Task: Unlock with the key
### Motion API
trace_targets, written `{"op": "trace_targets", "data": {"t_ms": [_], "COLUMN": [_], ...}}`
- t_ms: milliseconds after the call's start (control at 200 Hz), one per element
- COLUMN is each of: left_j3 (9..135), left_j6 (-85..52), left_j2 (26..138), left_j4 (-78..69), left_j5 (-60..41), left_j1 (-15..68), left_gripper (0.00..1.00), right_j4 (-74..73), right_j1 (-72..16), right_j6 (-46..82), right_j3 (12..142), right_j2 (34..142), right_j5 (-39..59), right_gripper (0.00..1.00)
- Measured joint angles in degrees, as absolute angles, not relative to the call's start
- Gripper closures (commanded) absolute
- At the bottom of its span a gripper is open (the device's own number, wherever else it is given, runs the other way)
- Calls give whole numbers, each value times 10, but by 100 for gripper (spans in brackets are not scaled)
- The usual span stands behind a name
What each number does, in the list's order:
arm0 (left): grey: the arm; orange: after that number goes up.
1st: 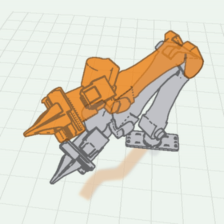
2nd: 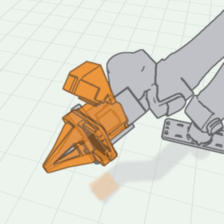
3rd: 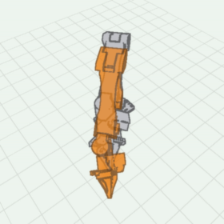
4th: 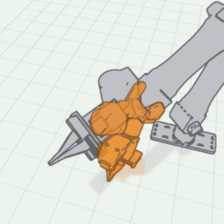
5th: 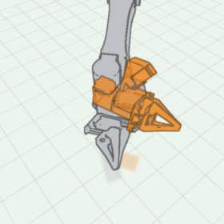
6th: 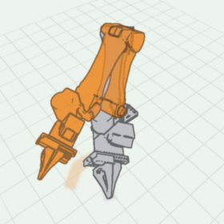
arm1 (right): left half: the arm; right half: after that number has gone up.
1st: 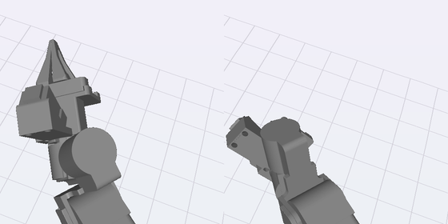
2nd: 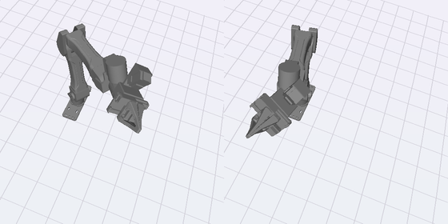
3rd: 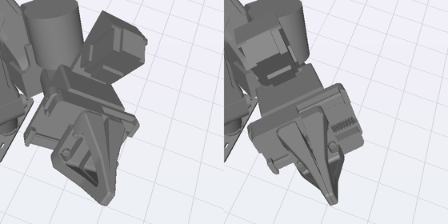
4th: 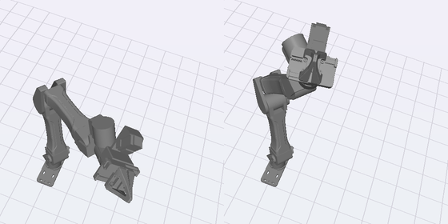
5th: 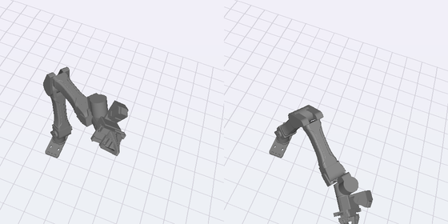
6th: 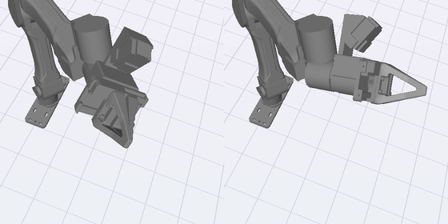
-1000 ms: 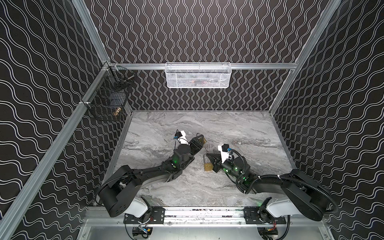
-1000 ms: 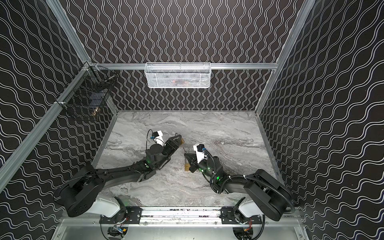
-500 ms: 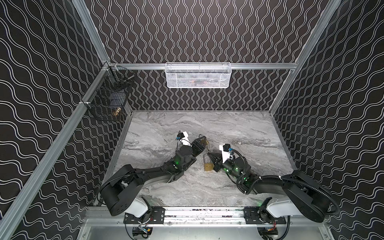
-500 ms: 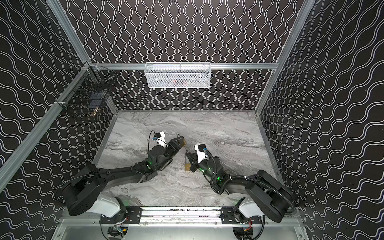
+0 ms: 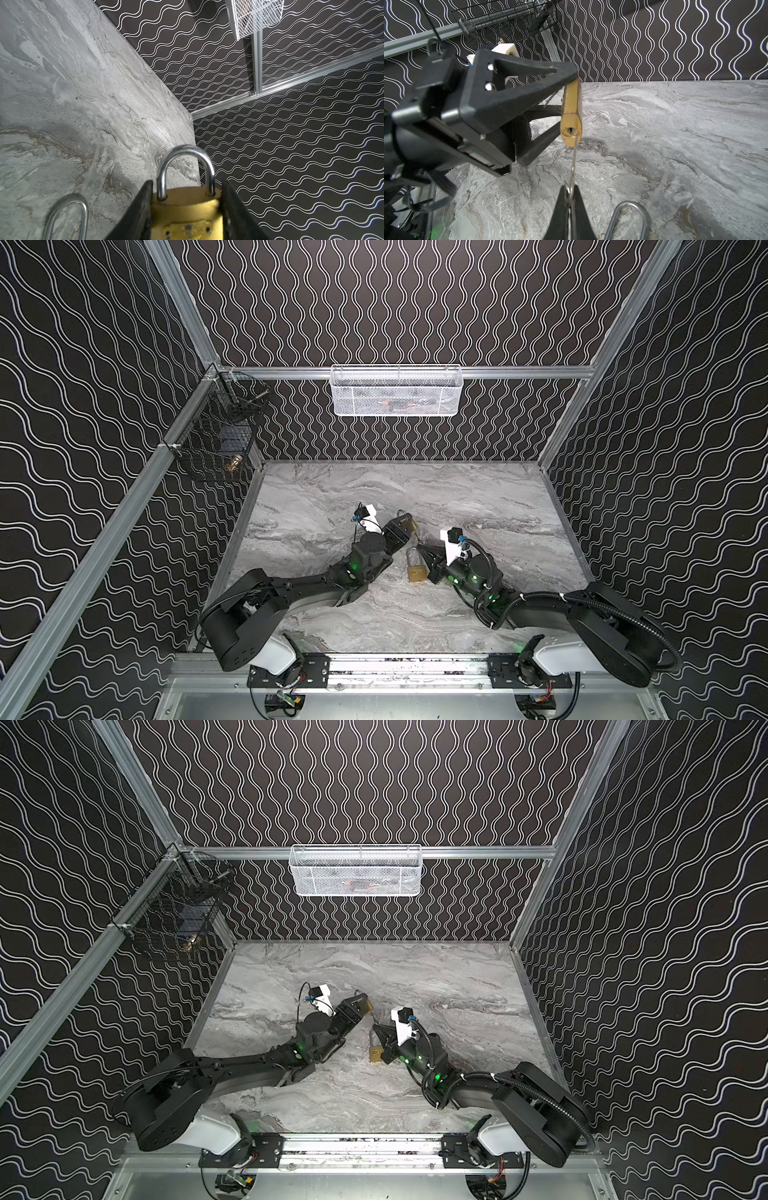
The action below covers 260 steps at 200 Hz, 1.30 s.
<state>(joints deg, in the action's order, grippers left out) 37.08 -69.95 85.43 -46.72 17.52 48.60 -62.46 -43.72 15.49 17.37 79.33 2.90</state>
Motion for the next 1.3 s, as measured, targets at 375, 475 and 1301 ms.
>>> {"op": "trace_targets", "data": {"t_ms": [375,475,1301], "left_j3": [372,373,369], "left_j6": [-702,-702,-704], "left_j2": [874,878,893], "left_j4": [-485,-489,-512], "left_j5": [177,178,178], "left_j1": [491,492,500], "left_gripper": [67,67,68], "right_j4": [-618,-618,-604], "right_j1": [-429,-426,-414], "right_j6": [157,159,162], "right_j3": [174,174,172], "right_j2": [794,794,791], "right_j5": [34,36,52], "right_gripper": [100,100,100]}}
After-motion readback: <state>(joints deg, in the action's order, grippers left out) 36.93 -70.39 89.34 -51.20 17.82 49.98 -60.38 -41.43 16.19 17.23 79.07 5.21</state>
